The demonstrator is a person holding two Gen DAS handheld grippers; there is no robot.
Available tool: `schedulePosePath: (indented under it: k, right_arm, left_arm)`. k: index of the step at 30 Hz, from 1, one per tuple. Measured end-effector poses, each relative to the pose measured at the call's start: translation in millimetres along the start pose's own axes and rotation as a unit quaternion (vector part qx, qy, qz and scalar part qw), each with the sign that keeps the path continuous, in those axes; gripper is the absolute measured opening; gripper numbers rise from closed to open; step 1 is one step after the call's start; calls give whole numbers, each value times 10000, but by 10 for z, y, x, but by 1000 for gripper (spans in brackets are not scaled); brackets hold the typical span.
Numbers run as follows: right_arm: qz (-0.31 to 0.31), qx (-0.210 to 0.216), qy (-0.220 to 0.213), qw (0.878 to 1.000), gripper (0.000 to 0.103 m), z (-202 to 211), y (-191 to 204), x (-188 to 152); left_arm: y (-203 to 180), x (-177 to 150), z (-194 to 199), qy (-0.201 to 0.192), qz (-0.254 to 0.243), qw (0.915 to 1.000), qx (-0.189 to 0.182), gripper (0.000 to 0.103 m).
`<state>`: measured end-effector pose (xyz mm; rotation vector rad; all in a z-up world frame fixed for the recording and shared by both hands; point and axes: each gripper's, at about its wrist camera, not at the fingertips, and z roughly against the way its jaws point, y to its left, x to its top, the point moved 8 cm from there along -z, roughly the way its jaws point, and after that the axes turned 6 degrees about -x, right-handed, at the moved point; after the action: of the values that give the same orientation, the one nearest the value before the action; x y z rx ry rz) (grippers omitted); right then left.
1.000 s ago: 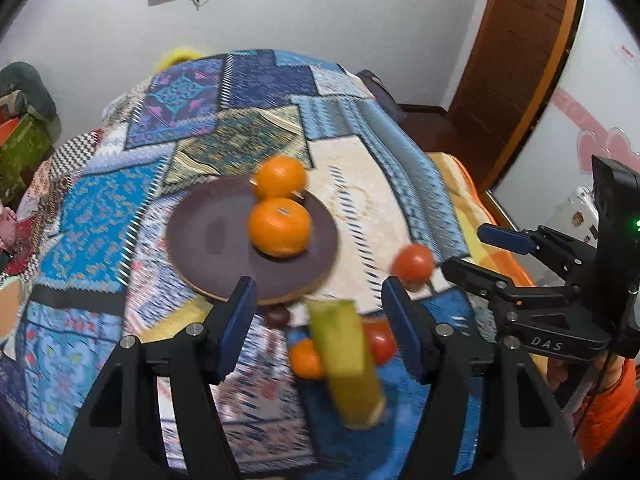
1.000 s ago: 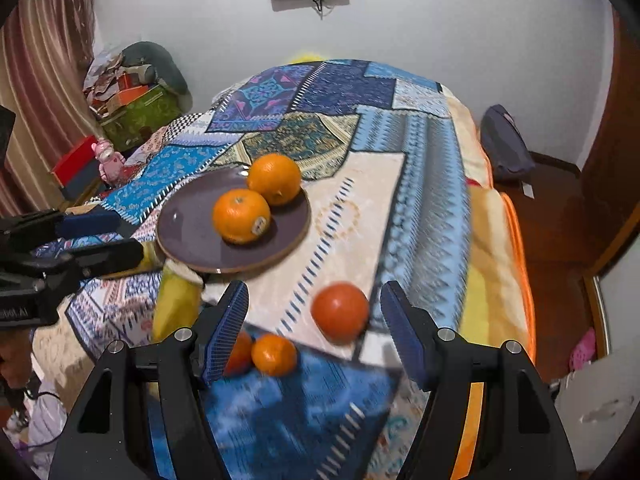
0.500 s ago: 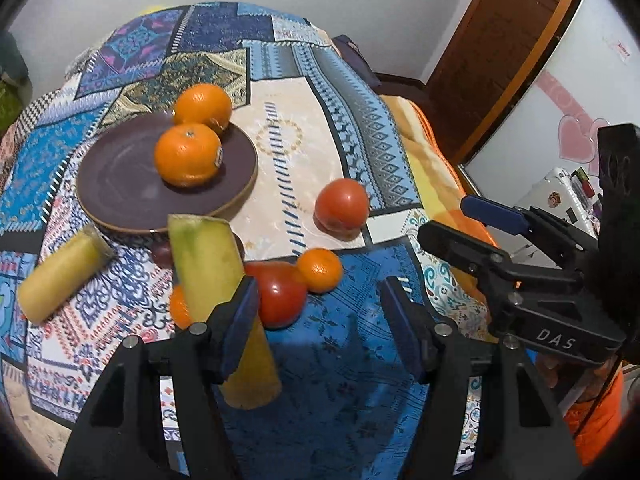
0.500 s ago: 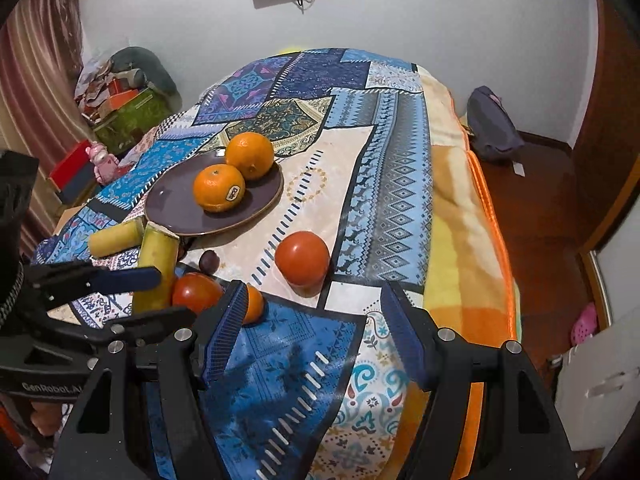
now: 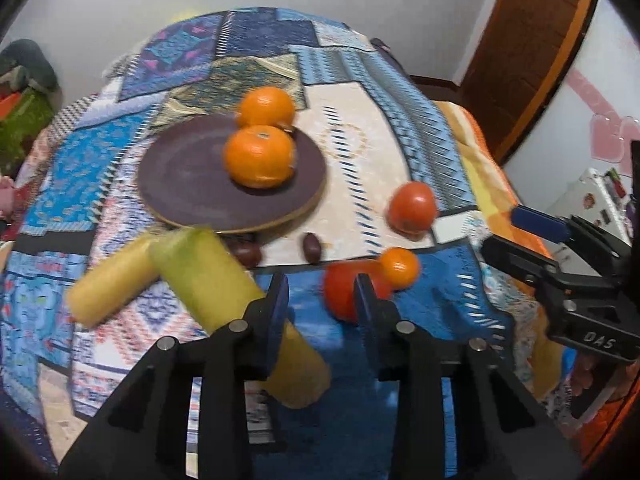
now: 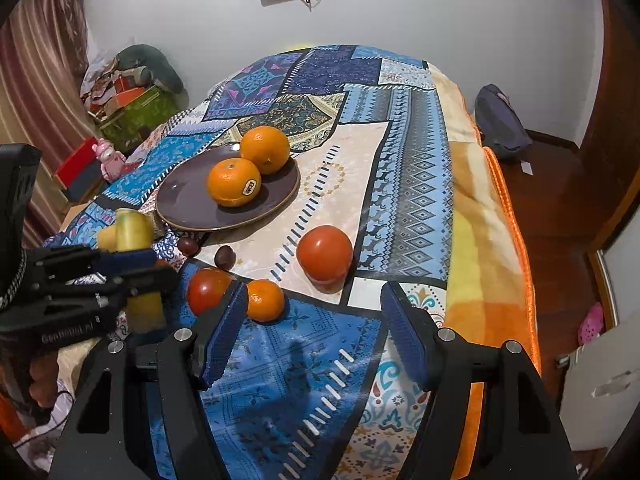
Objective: Organize fruits
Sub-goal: 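Move both grippers toward the red tomatoes beside the plate, then grasp a red tomato with the left gripper while the right gripper grasps another tomato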
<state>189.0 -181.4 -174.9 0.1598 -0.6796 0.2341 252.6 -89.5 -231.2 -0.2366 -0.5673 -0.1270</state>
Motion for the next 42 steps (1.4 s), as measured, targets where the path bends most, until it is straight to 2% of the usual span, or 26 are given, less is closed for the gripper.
schedulePosePath:
  k: [2, 4, 8, 11, 14, 19, 26, 35, 42]
  right_arm:
    - [8, -2, -5, 10000, 66, 10, 10, -4]
    - [24, -12, -11, 10000, 66, 15, 22, -5]
    - [15, -28, 6, 10000, 66, -12, 29, -3]
    - [-21, -32, 39, 10000, 66, -53, 26, -1]
    - [-43, -21, 53, 10000, 66, -66, 33, 3]
    - [-31, -50, 60, 10000, 66, -87, 11, 14]
    - [-97, -38, 124, 9999, 66, -155, -61, -16]
    - [-172, -6, 246, 9996, 66, -358, -116, -1]
    - [-93, 2, 335, 9994, 66, -573, -66, 63]
  left_arm:
    - [177, -11, 16, 31, 133, 9996, 230, 41]
    - [393, -54, -5, 124, 391, 9987, 311, 42]
    - [584, -150, 25, 183, 744, 9970, 99, 42]
    - [476, -133, 97, 83, 572, 9983, 28, 43]
    - [236, -93, 132, -6, 289, 9995, -109, 49]
    - [-100, -82, -10, 118, -16, 9993, -347, 49]
    - [-252, -179, -341, 506, 106, 9970, -577, 49]
    - [-275, -70, -513, 470, 119, 9973, -549, 49]
    - [-218, 23, -547, 343, 258, 9964, -727, 48]
